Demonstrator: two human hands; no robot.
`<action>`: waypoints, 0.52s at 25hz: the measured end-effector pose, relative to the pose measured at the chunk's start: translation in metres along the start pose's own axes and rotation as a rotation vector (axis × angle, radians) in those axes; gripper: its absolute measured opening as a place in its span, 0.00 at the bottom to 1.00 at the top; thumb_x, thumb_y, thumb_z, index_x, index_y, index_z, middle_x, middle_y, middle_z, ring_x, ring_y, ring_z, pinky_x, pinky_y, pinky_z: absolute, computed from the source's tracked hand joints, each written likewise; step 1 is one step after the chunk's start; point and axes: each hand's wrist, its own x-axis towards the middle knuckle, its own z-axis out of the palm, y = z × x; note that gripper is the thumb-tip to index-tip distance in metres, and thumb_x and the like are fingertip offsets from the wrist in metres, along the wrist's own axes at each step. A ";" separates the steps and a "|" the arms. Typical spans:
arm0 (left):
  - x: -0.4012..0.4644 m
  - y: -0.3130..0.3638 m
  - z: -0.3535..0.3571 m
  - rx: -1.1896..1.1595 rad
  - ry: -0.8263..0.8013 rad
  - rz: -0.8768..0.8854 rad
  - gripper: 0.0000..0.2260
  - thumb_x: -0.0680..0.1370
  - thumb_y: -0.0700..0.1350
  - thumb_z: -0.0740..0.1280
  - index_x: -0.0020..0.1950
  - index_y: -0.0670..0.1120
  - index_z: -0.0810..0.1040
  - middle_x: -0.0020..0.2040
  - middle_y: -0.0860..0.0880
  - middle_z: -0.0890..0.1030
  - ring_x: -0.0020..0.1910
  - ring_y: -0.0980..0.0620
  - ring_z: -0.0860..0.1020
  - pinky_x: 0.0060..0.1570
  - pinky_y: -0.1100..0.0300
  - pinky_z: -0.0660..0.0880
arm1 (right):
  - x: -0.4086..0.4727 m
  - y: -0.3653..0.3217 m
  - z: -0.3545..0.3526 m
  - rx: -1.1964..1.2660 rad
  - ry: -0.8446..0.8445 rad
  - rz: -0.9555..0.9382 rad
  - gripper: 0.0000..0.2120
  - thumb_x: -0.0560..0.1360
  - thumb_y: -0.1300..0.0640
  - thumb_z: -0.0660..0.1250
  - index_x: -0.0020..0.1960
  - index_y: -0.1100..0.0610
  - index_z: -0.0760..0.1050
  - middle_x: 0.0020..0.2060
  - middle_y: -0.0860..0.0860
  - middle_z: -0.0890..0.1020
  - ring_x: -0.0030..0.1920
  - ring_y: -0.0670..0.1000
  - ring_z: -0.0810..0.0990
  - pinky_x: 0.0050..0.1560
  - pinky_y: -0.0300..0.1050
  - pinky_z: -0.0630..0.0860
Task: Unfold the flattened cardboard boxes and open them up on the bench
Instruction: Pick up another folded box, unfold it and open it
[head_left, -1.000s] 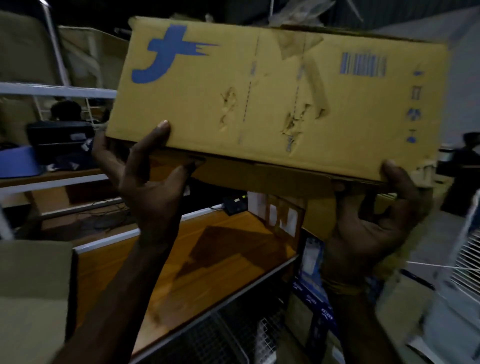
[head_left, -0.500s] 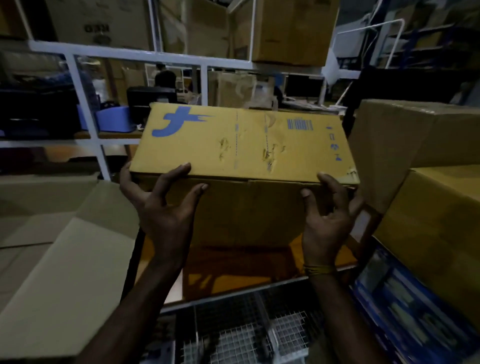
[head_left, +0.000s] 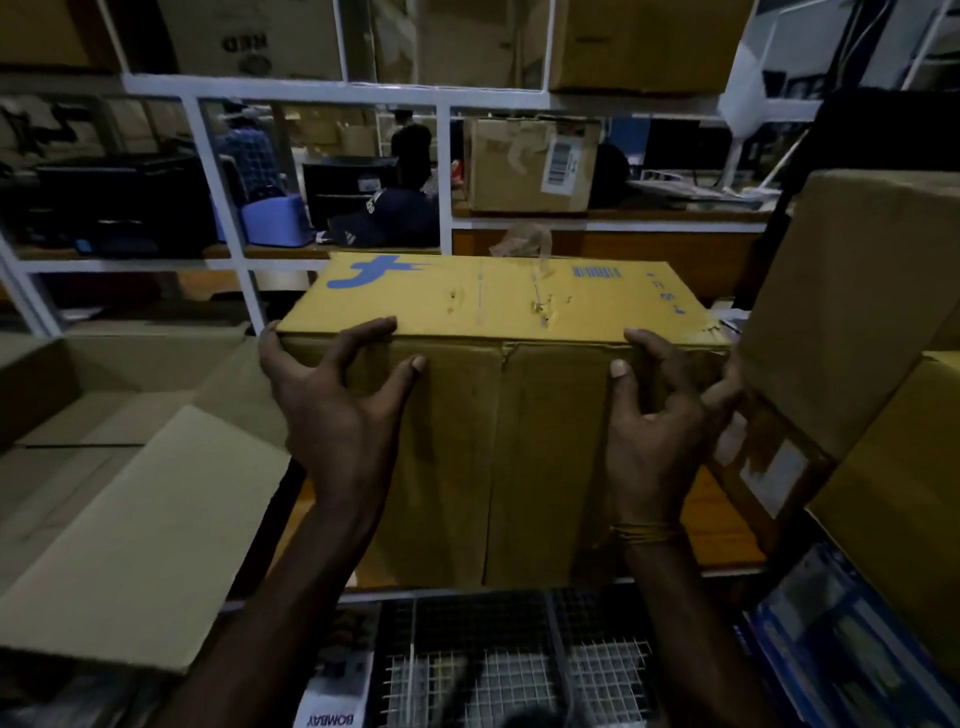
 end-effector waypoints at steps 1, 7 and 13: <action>0.002 0.001 0.004 0.037 0.000 -0.005 0.18 0.69 0.59 0.76 0.57 0.64 0.79 0.76 0.46 0.58 0.75 0.45 0.61 0.64 0.48 0.72 | 0.003 0.003 0.002 -0.007 -0.020 -0.004 0.13 0.75 0.57 0.71 0.58 0.47 0.80 0.73 0.62 0.59 0.73 0.56 0.56 0.60 0.16 0.53; 0.012 -0.018 0.024 0.118 0.055 0.048 0.28 0.69 0.67 0.70 0.67 0.62 0.73 0.76 0.44 0.58 0.75 0.43 0.59 0.67 0.37 0.68 | 0.013 0.030 0.019 -0.032 -0.063 -0.091 0.21 0.76 0.51 0.68 0.68 0.40 0.72 0.74 0.62 0.58 0.74 0.57 0.58 0.67 0.27 0.56; -0.007 -0.069 0.044 0.087 -0.041 0.005 0.41 0.68 0.64 0.74 0.77 0.61 0.59 0.75 0.43 0.56 0.75 0.41 0.59 0.67 0.41 0.69 | -0.004 0.084 0.036 -0.055 -0.101 -0.088 0.30 0.76 0.46 0.69 0.75 0.43 0.62 0.72 0.63 0.60 0.72 0.60 0.61 0.67 0.47 0.68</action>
